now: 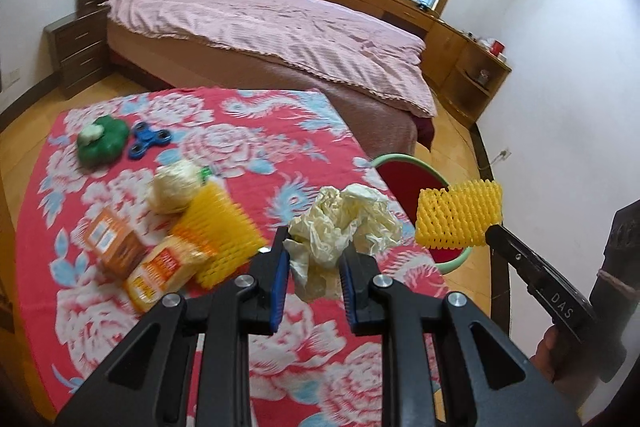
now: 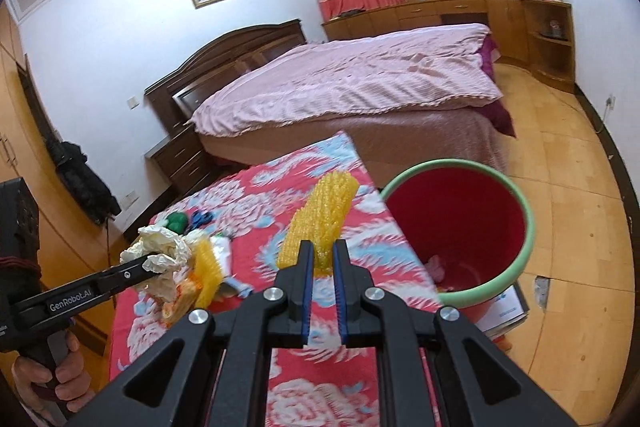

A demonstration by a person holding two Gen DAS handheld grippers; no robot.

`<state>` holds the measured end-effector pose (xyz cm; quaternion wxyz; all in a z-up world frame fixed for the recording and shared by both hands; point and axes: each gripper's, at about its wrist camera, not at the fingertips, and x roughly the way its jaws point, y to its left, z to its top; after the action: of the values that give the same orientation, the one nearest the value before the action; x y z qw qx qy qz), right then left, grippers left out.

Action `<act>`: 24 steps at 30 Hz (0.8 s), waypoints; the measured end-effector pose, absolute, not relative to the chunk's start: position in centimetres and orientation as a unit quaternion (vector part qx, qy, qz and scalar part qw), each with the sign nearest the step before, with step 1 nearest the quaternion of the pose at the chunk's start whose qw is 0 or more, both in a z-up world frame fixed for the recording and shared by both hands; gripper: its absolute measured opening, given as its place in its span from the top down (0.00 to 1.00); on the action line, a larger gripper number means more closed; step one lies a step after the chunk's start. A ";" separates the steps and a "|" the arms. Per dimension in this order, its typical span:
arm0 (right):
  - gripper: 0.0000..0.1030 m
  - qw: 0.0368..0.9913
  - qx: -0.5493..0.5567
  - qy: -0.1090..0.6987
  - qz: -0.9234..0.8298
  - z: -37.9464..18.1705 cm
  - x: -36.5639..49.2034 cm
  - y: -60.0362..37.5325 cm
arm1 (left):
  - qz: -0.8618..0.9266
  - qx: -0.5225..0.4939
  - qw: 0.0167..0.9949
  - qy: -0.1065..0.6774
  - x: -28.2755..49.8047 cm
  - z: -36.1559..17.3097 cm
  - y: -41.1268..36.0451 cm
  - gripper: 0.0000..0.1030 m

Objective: Collect trash
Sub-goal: 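Carry both items over the red bucket and open both tools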

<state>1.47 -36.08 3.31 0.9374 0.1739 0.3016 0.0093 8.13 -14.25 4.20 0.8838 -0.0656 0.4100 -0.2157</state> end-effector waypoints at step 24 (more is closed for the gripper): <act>0.89 0.921 0.207 0.321 -0.083 -1.1 4.3 -47.1 | -0.278 0.015 0.845 0.457 14.4 -0.2 -29.4 0.78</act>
<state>4.26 -47.06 -1.07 0.9206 0.2068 0.3207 -0.0826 14.36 -29.44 -0.19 0.8445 0.0154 0.4573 -0.2783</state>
